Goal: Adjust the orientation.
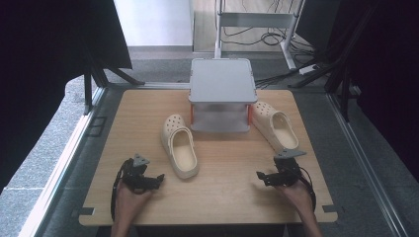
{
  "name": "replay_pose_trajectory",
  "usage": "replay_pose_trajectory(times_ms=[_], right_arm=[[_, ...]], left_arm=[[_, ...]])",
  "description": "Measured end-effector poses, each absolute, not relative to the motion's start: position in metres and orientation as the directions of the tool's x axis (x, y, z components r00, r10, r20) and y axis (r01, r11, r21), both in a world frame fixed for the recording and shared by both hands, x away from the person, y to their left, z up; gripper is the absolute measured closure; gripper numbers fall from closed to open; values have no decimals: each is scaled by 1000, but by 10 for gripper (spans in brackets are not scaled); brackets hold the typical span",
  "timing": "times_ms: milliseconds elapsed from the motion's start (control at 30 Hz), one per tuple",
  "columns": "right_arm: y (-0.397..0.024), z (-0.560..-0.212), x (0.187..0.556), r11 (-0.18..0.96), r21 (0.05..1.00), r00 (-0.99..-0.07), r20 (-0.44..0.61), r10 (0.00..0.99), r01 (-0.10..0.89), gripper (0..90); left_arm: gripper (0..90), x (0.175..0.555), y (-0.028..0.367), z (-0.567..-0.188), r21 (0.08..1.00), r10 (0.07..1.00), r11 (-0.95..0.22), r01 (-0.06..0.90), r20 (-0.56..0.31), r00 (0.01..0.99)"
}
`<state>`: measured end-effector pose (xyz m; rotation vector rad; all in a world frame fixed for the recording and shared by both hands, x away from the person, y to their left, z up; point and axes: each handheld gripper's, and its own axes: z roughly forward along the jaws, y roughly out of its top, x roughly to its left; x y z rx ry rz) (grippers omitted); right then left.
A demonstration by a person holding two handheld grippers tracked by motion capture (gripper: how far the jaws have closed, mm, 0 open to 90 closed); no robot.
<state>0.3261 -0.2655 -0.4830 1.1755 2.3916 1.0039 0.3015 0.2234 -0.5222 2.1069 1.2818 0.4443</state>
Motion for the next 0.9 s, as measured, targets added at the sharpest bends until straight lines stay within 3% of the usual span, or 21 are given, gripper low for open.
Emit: replay_pose_trajectory(times_ms=[733,900], right_arm=[[-189,-449,371,483,686,-728,101,678,544,111],[-172,-444,382,477,700,-745,120,656,532,152]], left_arm=[[23,301,224,-522,663,882,-330,672,-37,469],[24,299,228,-522,663,885,-327,673,-36,465]])
